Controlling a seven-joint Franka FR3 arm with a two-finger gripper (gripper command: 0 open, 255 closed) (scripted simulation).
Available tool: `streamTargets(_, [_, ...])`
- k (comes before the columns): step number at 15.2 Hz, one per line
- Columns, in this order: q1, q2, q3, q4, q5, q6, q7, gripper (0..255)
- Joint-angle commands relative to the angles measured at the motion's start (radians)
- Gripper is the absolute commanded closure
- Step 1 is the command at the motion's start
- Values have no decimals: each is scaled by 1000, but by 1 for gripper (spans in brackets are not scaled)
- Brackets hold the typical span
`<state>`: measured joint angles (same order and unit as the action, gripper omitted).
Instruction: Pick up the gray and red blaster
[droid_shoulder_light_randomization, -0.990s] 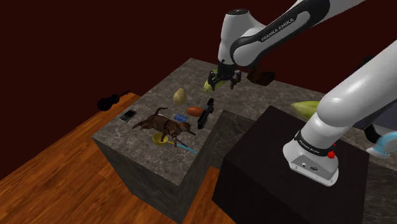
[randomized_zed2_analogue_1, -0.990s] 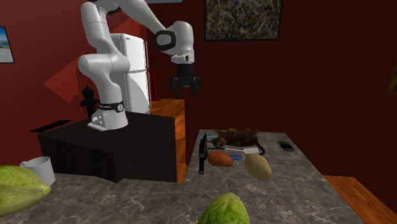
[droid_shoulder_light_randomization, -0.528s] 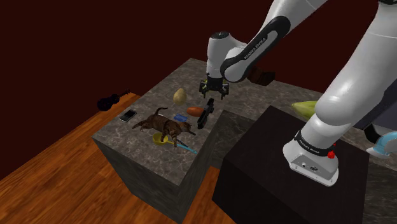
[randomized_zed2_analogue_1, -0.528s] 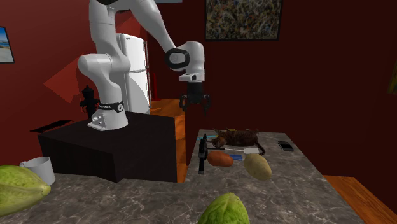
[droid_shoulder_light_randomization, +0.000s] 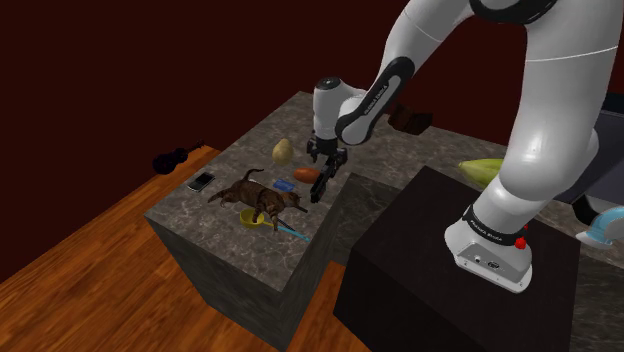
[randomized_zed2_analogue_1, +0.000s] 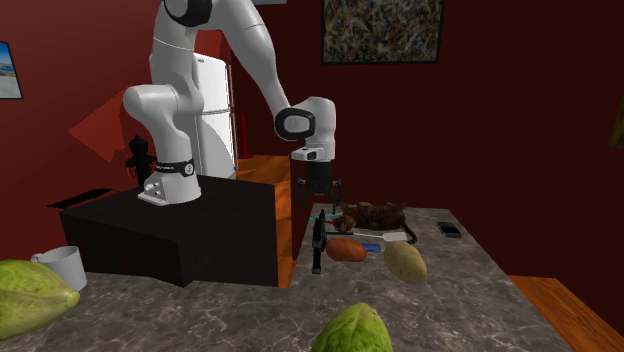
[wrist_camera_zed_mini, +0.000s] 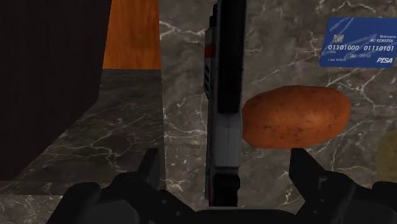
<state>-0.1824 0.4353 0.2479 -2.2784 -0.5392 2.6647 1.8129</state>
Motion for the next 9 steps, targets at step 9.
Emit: streamTargets(9, [59,133,-73,60,-75,69,98,0])
